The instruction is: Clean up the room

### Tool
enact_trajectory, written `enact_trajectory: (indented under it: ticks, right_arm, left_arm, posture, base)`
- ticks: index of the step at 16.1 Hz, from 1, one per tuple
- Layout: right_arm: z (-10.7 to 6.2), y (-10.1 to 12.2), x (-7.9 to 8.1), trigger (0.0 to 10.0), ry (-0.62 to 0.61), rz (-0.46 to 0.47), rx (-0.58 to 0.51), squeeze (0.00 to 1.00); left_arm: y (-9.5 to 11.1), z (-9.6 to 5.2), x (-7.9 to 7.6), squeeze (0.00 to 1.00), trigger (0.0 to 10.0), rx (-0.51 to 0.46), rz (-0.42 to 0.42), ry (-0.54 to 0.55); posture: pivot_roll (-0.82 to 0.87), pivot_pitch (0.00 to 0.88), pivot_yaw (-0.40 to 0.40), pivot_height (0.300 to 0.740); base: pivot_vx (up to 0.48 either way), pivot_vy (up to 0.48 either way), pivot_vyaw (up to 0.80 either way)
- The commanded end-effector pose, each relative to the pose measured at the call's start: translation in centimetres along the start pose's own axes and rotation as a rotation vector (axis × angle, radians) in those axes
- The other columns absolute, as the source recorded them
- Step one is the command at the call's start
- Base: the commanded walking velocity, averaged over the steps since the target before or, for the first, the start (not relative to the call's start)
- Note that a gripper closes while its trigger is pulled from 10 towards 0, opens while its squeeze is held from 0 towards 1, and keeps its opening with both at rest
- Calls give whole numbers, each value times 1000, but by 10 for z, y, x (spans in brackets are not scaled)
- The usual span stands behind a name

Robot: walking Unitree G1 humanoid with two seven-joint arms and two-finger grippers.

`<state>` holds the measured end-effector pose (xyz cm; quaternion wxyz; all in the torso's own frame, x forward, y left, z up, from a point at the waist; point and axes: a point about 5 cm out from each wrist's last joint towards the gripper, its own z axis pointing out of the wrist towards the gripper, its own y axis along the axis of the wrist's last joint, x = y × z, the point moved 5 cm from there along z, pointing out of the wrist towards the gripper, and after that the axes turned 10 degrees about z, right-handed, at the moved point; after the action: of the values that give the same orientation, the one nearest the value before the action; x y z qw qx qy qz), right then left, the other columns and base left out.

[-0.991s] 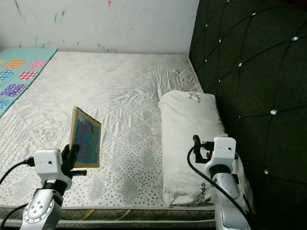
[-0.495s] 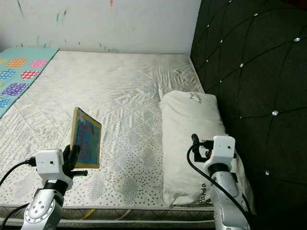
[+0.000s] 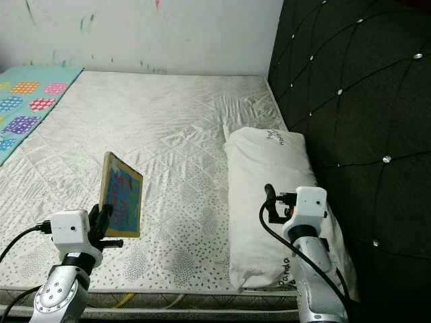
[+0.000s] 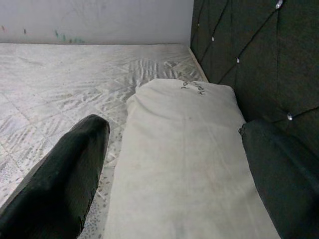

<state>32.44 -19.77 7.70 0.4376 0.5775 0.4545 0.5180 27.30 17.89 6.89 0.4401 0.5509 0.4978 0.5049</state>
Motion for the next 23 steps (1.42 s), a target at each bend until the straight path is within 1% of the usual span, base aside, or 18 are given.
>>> enact_trajectory:
  ticks: [1,7,9,11,13,23]
  right_arm:
    - [1,0,0,10000,3,4,3,0]
    - [-2,-2,1,10000,5,1,11,0]
    - [-3,-7,2,10000,15,-10,29,0]
    - [-10,-16,-2,10000,13,-27,57,0]
    - [-15,-19,-3,10000,8,-31,67,0]
    - [-10,-17,0,10000,15,-34,60,0]
  left_arm:
    - [18,3,2,0,10000,-62,8,4]
    - [18,2,0,0,10000,-59,7,1]
    - [16,1,2,0,10000,-52,5,9]
    - [13,-2,4,0,10000,-39,3,17]
    - [9,-5,5,0,10000,-23,-3,21]
    - [15,-1,3,0,10000,-43,1,6]
  posture:
    - [-88,0,-20,740]
    - [-87,0,-19,740]
    - [-85,0,-21,740]
    - [-82,0,-23,740]
    - [-84,0,-21,740]
    - [-82,0,-21,740]
  base:
    - [0,0,0]
    - [0,0,0]
    - [0,0,0]
    - [0,0,0]
    - [0,0,0]
    - [0,0,0]
